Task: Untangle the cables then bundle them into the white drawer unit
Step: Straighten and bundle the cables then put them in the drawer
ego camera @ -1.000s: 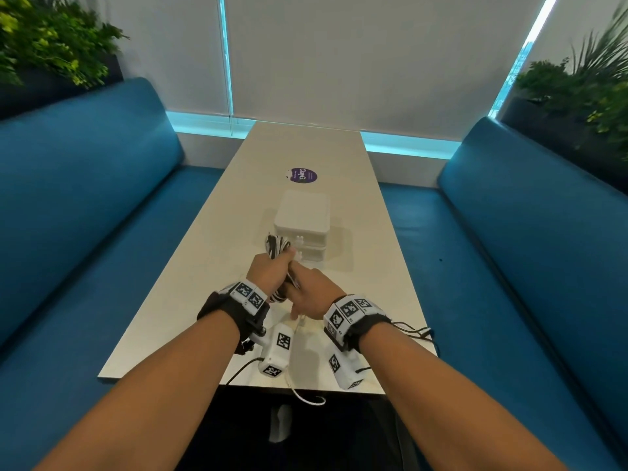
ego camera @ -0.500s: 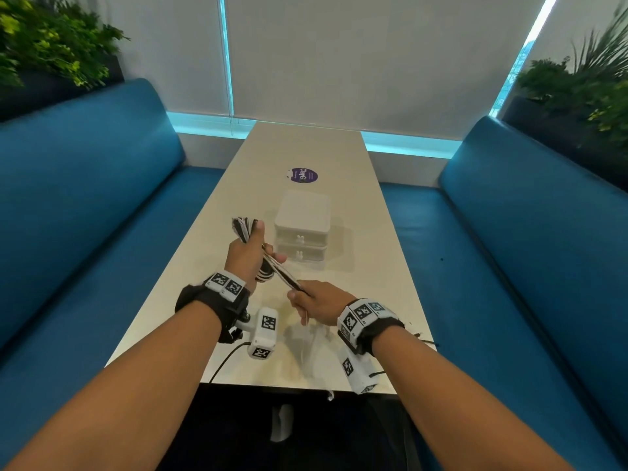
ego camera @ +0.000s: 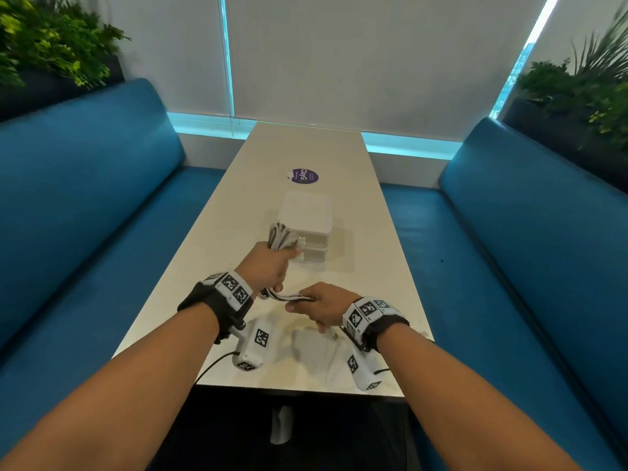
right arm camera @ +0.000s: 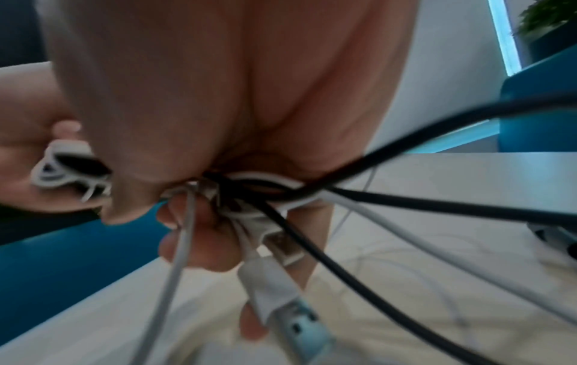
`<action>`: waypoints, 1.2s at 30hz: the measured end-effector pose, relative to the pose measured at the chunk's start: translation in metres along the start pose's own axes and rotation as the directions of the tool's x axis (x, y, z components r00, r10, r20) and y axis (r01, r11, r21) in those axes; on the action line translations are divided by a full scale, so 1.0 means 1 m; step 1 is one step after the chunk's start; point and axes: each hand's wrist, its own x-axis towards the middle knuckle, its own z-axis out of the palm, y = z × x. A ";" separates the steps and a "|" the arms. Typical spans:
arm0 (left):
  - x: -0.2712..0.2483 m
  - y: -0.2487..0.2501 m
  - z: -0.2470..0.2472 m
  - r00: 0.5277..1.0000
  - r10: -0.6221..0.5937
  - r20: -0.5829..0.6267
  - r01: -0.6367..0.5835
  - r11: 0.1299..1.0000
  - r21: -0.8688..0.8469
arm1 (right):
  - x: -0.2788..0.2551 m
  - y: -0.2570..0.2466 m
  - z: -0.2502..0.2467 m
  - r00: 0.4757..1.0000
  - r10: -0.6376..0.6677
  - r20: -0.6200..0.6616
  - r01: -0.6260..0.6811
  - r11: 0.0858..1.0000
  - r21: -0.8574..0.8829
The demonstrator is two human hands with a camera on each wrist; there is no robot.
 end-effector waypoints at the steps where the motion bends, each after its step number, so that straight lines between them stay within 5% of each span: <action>1: 0.001 -0.001 0.002 1.000 0.006 0.016 -0.008 0.994 0.111 | 0.001 0.001 -0.002 1.000 0.020 0.004 -0.020 1.000 0.009; 5: -0.002 -0.008 0.005 0.996 0.040 0.082 -0.070 0.914 0.399 | 0.003 -0.001 -0.011 0.999 0.013 -0.046 -0.016 0.998 -0.059; 10: -0.007 -0.008 0.008 0.958 0.110 0.264 -0.236 0.823 0.516 | -0.001 0.001 -0.025 0.997 -0.005 -0.083 0.003 1.000 -0.023; 15: -0.007 -0.007 0.008 0.925 0.005 0.380 -0.264 0.727 0.634 | -0.003 0.004 -0.030 0.999 -0.017 -0.036 0.017 1.000 -0.013; 19: -0.005 -0.013 0.012 0.934 -0.059 0.352 -0.269 0.530 0.804 | -0.004 0.004 -0.031 0.999 -0.038 0.007 0.038 0.999 -0.027; 23: -0.003 -0.018 0.016 0.957 -0.079 0.280 -0.204 0.503 0.840 | 0.001 0.008 -0.028 0.998 -0.042 -0.037 0.039 0.996 -0.077; 27: -0.001 -0.020 0.022 0.980 -0.003 0.199 -0.188 0.307 0.933 | 0.002 0.012 -0.023 0.993 -0.054 -0.108 0.040 0.992 -0.123; 33: 0.003 -0.017 0.023 0.975 0.087 0.204 -0.214 0.138 0.967 | 0.001 0.008 -0.025 0.988 -0.076 -0.136 0.064 0.994 -0.087; 36: 0.004 -0.017 0.015 0.989 0.071 0.132 -0.148 0.316 0.937 | 0.004 0.013 -0.026 0.993 -0.055 -0.107 0.031 0.977 -0.212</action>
